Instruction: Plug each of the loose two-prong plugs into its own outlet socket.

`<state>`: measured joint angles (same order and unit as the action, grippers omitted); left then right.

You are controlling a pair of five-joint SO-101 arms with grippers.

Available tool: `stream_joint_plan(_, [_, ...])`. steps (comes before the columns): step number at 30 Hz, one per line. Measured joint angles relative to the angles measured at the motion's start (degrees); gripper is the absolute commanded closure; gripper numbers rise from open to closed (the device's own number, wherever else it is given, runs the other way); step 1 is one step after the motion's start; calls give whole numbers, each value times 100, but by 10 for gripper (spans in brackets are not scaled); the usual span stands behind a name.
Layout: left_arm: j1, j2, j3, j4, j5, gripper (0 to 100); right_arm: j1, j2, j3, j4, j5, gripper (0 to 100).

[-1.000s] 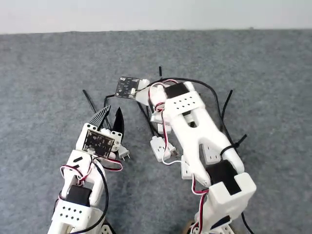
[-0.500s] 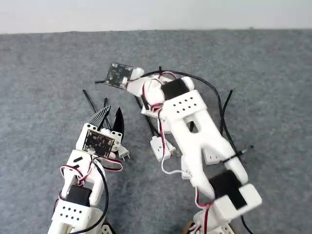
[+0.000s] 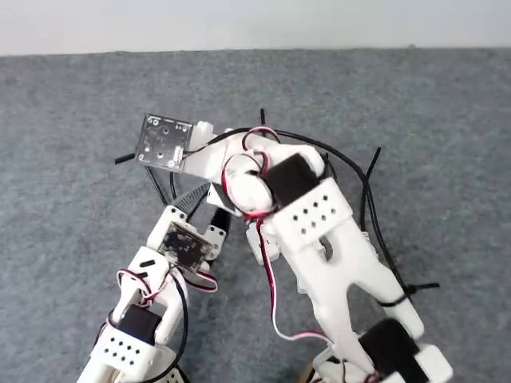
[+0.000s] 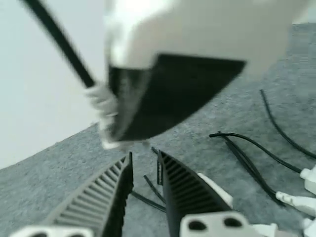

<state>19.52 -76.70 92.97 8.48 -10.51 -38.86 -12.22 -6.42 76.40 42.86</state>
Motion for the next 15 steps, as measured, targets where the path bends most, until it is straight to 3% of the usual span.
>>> stream_joint_plan(15, [554, 0, 0, -70, -167, 912, -563, -325, -53, 352, -123, 990])
